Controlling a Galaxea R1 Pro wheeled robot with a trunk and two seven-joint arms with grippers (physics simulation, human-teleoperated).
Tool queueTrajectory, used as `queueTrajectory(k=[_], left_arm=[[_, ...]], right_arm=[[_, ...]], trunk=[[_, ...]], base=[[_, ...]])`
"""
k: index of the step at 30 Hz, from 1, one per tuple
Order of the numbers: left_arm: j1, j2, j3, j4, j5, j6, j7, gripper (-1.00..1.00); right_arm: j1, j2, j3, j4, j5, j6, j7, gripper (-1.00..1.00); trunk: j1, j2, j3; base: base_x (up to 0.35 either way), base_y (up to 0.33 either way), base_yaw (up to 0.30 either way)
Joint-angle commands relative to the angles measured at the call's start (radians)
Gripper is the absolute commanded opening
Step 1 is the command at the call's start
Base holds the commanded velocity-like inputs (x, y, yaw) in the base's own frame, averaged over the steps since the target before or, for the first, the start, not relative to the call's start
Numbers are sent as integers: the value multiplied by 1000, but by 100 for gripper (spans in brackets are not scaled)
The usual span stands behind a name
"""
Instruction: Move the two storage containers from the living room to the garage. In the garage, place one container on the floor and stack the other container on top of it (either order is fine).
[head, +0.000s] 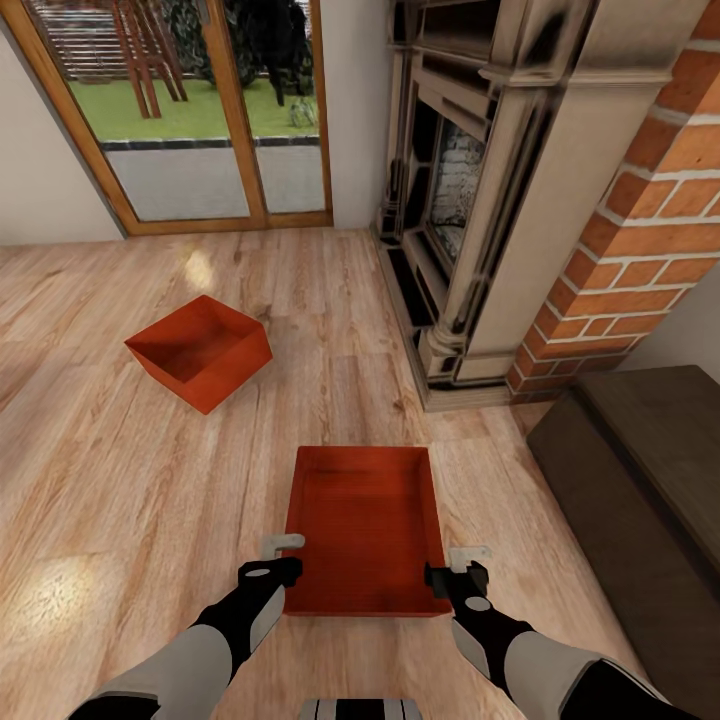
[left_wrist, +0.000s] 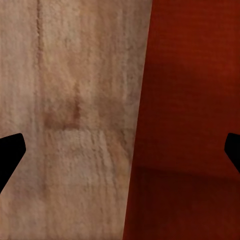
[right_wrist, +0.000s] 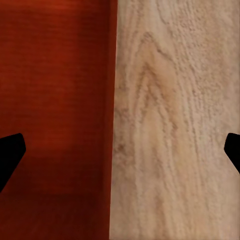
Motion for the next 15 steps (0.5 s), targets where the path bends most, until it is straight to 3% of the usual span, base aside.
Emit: queueTrajectory(k=[1,15], left_arm=[[0,0,-1,-2,5,5,4,100],[0,0,-2,1,5,4,4,100]], right_arm=[[0,0,8,0,-8,-2,-3,100],[0,14,8,0,-17,-1,19,100]], trunk=[[0,0,-1],[0,0,-1]], base=[[0,0,0],[0,0,0]])
